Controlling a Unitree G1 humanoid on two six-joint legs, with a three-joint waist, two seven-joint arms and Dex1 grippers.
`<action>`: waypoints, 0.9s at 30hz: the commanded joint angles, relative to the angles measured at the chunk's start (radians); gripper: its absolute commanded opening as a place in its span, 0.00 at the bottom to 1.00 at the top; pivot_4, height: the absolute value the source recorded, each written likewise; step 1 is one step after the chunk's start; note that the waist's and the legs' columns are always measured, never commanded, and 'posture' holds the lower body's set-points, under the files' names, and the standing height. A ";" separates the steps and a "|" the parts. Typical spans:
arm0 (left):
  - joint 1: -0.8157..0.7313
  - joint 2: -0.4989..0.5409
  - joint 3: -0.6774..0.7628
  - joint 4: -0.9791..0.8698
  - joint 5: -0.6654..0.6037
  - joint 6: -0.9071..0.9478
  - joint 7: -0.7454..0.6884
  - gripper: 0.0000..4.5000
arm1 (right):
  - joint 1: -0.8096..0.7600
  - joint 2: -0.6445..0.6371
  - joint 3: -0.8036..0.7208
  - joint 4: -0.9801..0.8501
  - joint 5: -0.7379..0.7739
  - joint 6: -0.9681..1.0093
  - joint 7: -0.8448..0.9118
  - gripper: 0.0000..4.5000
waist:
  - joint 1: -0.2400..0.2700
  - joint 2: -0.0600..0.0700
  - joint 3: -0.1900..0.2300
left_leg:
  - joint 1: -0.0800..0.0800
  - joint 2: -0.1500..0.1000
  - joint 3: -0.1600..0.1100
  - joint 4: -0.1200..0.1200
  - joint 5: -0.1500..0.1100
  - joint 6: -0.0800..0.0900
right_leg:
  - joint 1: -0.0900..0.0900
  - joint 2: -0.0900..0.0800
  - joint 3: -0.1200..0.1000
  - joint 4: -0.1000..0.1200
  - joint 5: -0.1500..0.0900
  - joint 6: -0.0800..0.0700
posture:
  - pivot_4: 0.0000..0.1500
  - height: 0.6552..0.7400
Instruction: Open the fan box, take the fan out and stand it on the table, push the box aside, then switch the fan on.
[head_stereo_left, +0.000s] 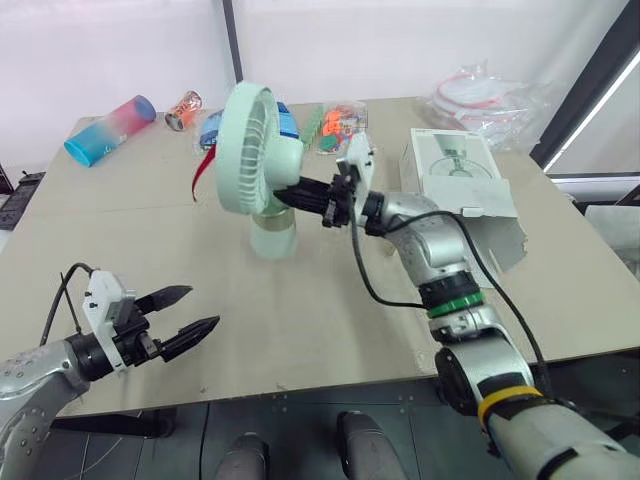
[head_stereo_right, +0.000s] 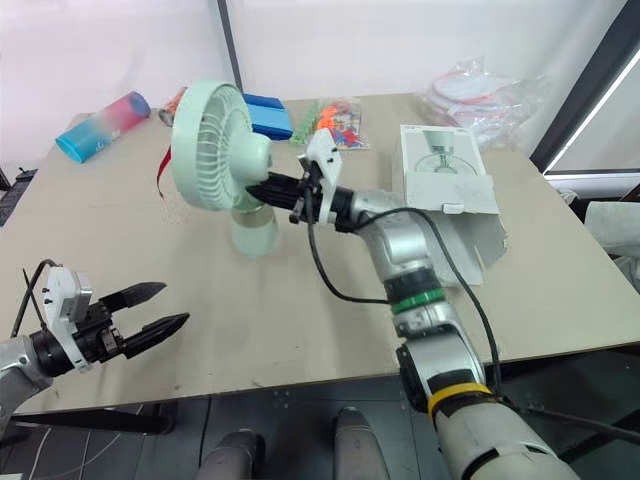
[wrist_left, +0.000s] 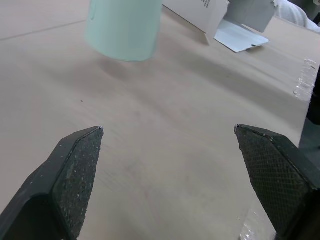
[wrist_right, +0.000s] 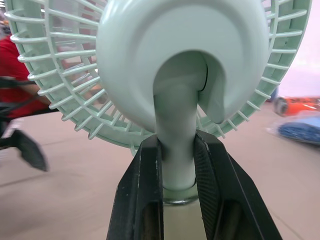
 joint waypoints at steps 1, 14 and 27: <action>-0.005 -0.006 0.011 -0.024 0.023 -0.049 0.014 1.00 | -0.074 0.028 -0.028 0.075 -0.031 -0.088 -0.042 0.07 | 0.000 0.000 0.000 | 0.000 0.000 0.000 0.000 0.000 0.000 | 0.000 0.000 0.000 0.000 0.000 0.000 | 1.00 1.00; 0.001 -0.013 -0.011 -0.014 0.056 -0.097 0.022 1.00 | -0.117 0.072 -0.017 0.292 -0.116 -0.197 -0.051 0.07 | -0.004 0.000 0.000 | 0.000 0.000 0.001 0.000 0.000 0.000 | -0.001 0.000 0.000 0.000 0.000 0.000 | 1.00 1.00; -0.019 -0.032 -0.045 0.015 0.095 -0.132 0.025 1.00 | -0.090 0.056 -0.006 0.291 -0.149 -0.211 0.014 0.97 | -0.004 0.000 0.000 | 0.000 0.000 0.001 0.000 0.000 0.000 | 0.000 0.000 0.000 0.001 0.000 0.000 | 1.00 1.00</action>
